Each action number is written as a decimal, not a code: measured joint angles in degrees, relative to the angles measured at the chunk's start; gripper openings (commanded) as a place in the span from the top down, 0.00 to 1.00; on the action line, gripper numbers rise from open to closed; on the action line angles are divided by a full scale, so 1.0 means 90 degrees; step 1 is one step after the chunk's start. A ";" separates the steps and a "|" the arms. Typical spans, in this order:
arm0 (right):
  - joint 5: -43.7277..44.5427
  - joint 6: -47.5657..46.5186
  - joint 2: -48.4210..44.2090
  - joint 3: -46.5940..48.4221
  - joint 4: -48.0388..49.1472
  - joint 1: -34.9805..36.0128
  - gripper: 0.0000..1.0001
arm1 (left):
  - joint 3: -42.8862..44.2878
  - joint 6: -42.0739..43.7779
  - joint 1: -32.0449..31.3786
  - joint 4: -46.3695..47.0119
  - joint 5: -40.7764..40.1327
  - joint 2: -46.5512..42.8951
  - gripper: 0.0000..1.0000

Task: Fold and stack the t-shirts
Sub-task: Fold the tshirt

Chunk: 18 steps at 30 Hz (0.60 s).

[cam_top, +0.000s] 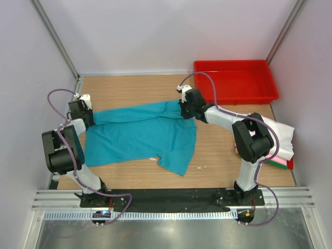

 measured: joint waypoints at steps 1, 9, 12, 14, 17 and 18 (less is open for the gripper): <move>0.0000 0.0000 0.0000 -0.0017 -0.0027 0.0000 0.99 | -0.0032 0.0019 -0.0002 0.0000 -0.0007 -0.0044 1.00; -0.0019 -0.0005 -0.0005 -0.0034 -0.0095 0.0000 0.99 | -0.0063 0.0109 -0.0015 -0.0007 -0.0119 -0.0330 1.00; -0.0027 -0.0007 -0.0036 -0.0029 -0.0104 0.0000 0.99 | -0.0063 0.0112 -0.0015 -0.0005 -0.0143 -0.0512 1.00; -0.0044 -0.0022 -0.0095 -0.0027 -0.0107 0.0000 0.99 | -0.0063 0.0109 -0.0015 -0.0005 -0.0158 -0.0593 1.00; -0.0066 -0.0032 -0.0221 -0.0015 -0.0109 0.0000 0.99 | -0.0063 0.0112 -0.0015 -0.0005 -0.0163 -0.0648 1.00; -0.0068 -0.0036 -0.0260 -0.0015 -0.0109 0.0000 0.99 | -0.0068 0.0109 -0.0015 -0.0005 -0.0163 -0.0648 1.00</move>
